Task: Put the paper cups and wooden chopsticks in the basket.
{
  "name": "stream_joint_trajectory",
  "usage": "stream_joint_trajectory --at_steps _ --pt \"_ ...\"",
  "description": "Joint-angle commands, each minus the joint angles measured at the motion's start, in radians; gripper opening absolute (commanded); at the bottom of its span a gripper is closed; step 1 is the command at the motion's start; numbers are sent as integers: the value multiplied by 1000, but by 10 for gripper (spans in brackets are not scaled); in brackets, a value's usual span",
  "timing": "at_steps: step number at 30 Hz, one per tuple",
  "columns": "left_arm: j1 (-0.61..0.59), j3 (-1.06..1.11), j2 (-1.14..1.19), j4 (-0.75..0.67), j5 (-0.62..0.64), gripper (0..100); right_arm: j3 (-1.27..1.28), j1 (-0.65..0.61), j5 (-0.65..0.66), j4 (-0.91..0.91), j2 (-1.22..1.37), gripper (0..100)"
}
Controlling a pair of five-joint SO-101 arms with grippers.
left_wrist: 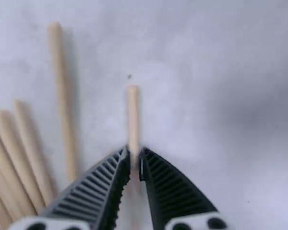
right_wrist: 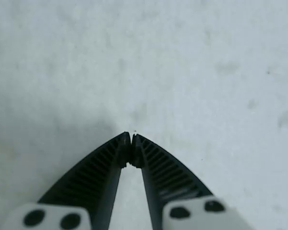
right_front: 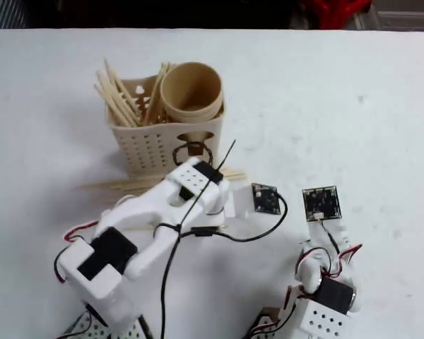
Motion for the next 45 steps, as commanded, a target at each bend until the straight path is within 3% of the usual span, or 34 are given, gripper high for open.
stream_joint_trajectory --at_steps 1,6,15,24,28,34,39,45 --pt "-16 -43 5 -8 49 21 6 -7 -11 -15 -8 18" --pt "-13 -44 -96 -2 114 20 6 -7 -11 -15 -8 18" --pt "-12 -81 -604 149 250 20 6 -7 -11 -15 -8 18" --pt "-18 -365 -1004 212 420 20 6 -7 -11 -15 -8 18" --pt "-33 -493 -1070 103 468 20 6 -7 -11 -15 -8 18" --pt "-189 -526 -1075 -224 528 20 6 -7 -11 -15 -8 18" --pt "-332 -391 -1075 -411 623 20 6 -7 -11 -15 -8 18" --pt "-458 -226 -1073 -612 822 50 6 -7 -11 -15 -8 18"
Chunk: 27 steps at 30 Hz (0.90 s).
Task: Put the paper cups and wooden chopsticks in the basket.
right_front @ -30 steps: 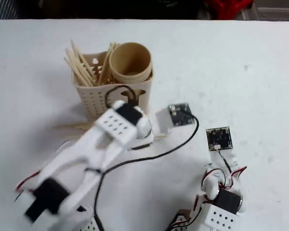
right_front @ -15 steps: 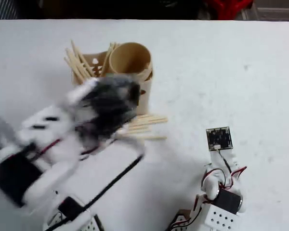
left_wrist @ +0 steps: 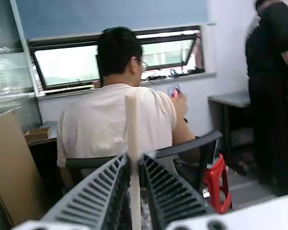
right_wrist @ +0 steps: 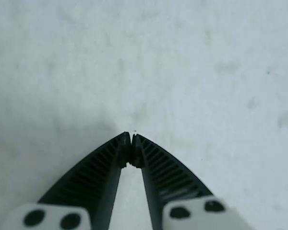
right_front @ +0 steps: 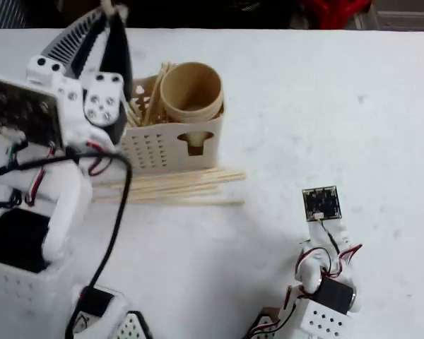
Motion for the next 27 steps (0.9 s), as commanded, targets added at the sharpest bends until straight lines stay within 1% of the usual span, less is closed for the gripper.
stream_joint_trajectory --at_steps 1,4,11,17,20,22,27 --pt "-76 81 -12 -158 123 55 6 -7 -11 -15 -8 18" --pt "-79 118 -12 -170 103 56 6 -7 -11 -15 -8 18" --pt "-79 203 -12 -167 106 61 6 -7 -11 -15 -8 18" --pt "-81 218 -13 -166 107 64 6 -7 -11 -15 -8 18" --pt "-81 218 -13 -155 107 120 6 -7 -11 -15 -8 18" --pt "-81 210 -15 -118 107 148 6 -7 -11 -15 -8 18" --pt "-81 212 -21 -100 107 150 6 -7 -11 -15 -8 18"
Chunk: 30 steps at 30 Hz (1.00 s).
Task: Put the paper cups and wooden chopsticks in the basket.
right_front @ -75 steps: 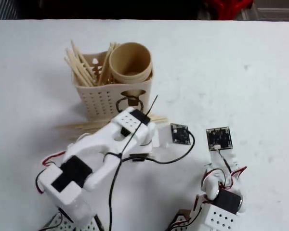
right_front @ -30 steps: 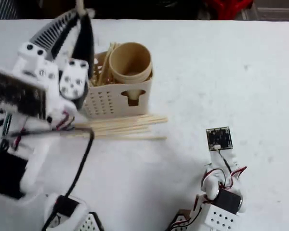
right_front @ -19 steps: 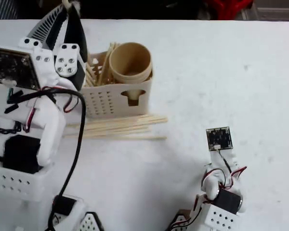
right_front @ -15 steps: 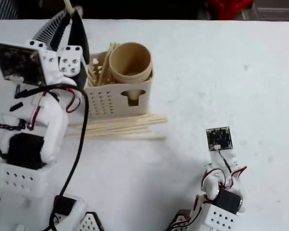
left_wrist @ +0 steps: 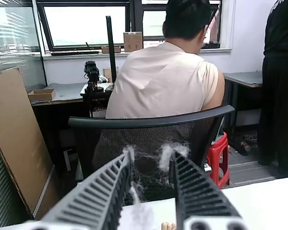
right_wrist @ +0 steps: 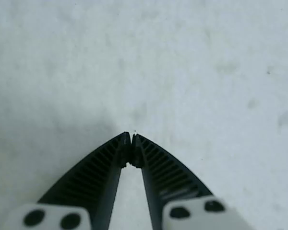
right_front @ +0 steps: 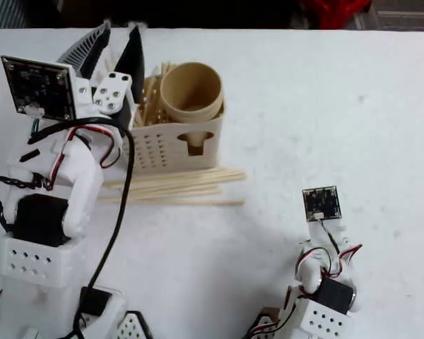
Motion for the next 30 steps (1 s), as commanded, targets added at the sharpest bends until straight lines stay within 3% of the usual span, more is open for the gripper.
stream_joint_trajectory --at_steps 1,4,8,11,15,17,22,30 --pt "-10 -11 -21 3 11 150 6 -7 -11 -15 -8 18" --pt "-4 -11 -22 35 5 150 6 -7 -11 -15 -8 18" --pt "65 -34 -39 244 -8 150 6 -7 -11 -15 -8 18" --pt "168 -37 -85 453 -137 147 6 -7 -11 -15 -8 18" --pt "331 28 -114 588 -298 49 6 -7 -11 -15 -8 18" --pt "397 100 -114 588 -356 23 6 -7 -11 -15 -8 18" --pt "440 279 -88 543 -443 130 6 -7 -11 -15 -8 18" --pt "438 460 209 292 -526 153 6 -7 -11 -15 -8 18"
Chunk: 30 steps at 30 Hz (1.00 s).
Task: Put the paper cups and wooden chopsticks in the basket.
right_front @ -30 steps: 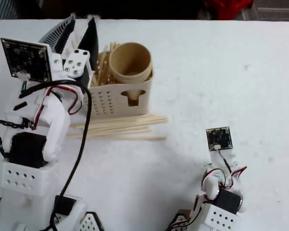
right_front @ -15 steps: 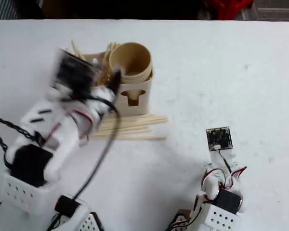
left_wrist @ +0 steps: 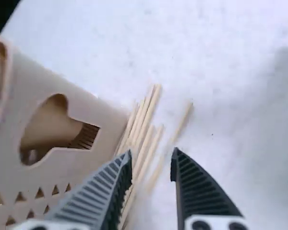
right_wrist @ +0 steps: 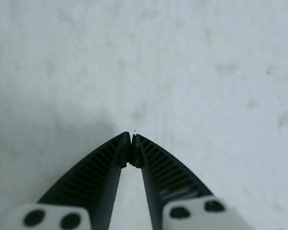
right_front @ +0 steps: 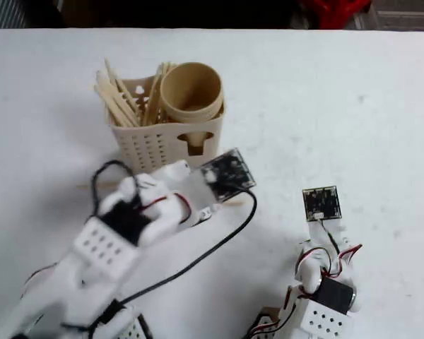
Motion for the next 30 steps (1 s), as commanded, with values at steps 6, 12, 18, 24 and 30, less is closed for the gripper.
stream_joint_trajectory --at_steps 6,12,18,24,30 --pt "-35 -97 483 -259 -41 154 6 -7 -11 -15 -8 18" --pt "-76 -301 739 -262 -43 154 6 -7 -11 -15 -8 18" --pt "-76 -342 886 -256 -106 155 6 -7 -11 -15 -8 18" --pt "-73 -342 921 -195 -118 155 6 -7 -11 -15 -8 18" --pt "-74 -341 825 -120 -110 153 6 -7 -11 -15 -8 18"
